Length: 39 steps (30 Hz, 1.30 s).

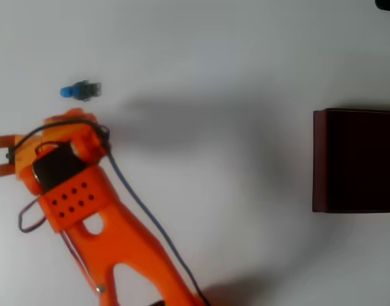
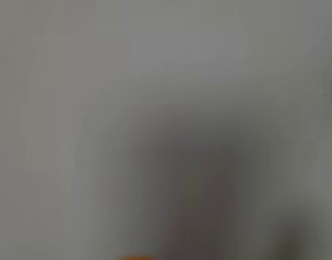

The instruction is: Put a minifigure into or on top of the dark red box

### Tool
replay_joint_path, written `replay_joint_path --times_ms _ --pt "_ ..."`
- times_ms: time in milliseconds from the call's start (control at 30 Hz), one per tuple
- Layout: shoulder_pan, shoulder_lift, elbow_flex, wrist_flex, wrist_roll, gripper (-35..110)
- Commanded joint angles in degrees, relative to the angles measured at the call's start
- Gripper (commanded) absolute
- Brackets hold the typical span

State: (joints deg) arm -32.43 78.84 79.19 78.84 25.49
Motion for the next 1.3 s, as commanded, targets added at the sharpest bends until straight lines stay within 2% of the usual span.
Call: replay_joint_path --times_ms 0,533,600,700,1267 --pt "-1.32 -4.13 -10.11 2.81 1.58 23" --pt "1.41 -26.89 -43.59 13.62 -1.23 23" --pt "1.85 -31.99 -52.12 17.58 -1.67 23" --pt "2.72 -44.56 -74.62 26.10 -2.11 23" --pt "5.10 -49.83 -79.54 26.10 -4.31 23"
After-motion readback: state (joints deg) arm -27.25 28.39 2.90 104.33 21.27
